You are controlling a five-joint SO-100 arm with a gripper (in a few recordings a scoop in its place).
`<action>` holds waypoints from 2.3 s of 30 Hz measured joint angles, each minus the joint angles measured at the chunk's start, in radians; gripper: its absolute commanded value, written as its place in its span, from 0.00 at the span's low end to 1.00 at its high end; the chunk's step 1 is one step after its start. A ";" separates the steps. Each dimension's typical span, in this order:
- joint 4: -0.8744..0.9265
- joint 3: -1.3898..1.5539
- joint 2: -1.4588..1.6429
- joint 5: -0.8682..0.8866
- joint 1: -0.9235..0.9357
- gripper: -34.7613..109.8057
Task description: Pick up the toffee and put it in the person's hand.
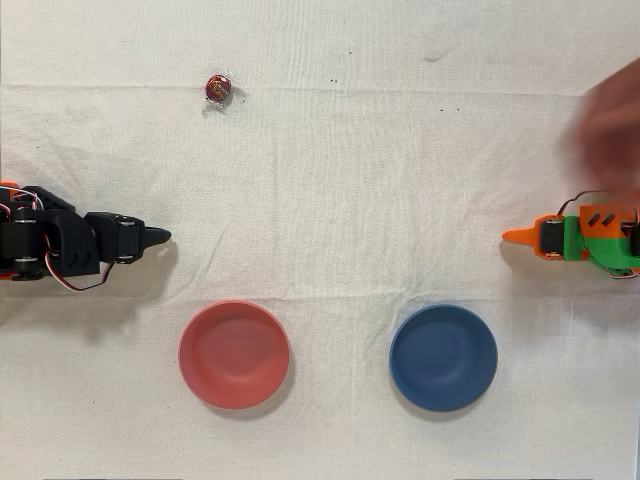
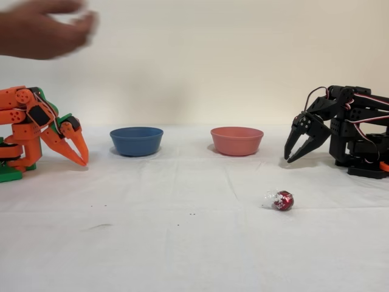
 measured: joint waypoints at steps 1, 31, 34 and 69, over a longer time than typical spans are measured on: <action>0.000 0.000 0.000 0.000 0.000 0.24; 0.244 -0.965 -0.775 0.190 -0.058 0.24; 0.299 -1.158 -0.857 0.169 -0.058 0.25; 0.054 -1.299 -1.223 0.069 -0.416 0.44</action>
